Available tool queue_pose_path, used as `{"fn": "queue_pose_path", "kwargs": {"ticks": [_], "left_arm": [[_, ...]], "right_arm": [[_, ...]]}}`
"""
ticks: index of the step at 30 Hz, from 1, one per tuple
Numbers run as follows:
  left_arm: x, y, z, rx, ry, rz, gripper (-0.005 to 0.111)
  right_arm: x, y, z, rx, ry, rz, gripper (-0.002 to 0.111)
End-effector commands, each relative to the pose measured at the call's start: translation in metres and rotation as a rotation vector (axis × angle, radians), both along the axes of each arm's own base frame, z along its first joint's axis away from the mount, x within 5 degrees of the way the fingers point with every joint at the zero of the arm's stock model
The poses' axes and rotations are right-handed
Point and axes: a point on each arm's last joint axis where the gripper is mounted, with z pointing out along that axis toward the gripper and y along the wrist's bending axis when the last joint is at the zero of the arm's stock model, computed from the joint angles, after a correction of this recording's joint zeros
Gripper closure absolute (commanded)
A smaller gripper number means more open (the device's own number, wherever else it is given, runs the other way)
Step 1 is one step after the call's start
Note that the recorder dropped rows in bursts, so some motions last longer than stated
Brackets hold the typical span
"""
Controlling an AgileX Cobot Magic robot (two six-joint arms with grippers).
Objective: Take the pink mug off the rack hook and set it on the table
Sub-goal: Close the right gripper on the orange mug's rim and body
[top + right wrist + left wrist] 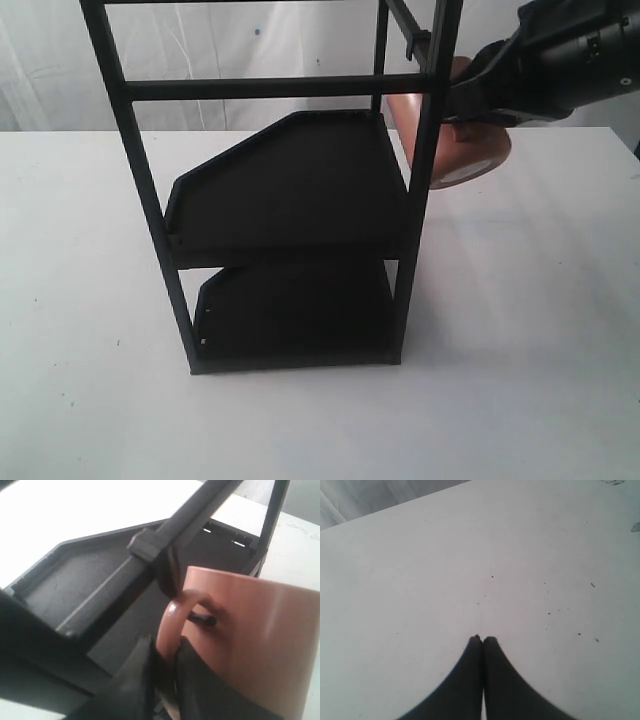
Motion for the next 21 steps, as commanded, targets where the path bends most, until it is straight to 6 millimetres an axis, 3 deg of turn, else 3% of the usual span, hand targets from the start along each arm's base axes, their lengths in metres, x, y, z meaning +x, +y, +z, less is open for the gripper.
{"fn": "queue_pose_path", "kwargs": {"ticks": [1,10,16,21], "left_arm": [[0.0,0.0,0.0,-0.012,-0.009,0.006,0.107],[0.0,0.0,0.0,-0.012,-0.009,0.006,0.107],[0.0,0.0,0.0,-0.012,-0.009,0.006,0.107],[0.0,0.0,0.0,-0.012,-0.009,0.006,0.107]], "right_arm": [[-0.01,-0.001,0.01,0.014,-0.031,0.007,0.108],[-0.029,-0.004,0.02,-0.04,-0.049,0.06,0.108],[-0.039,-0.01,0.031,-0.045,-0.08,0.002,0.108],[-0.044,-0.009,0.029,-0.045,-0.026,0.03,0.108]]}}
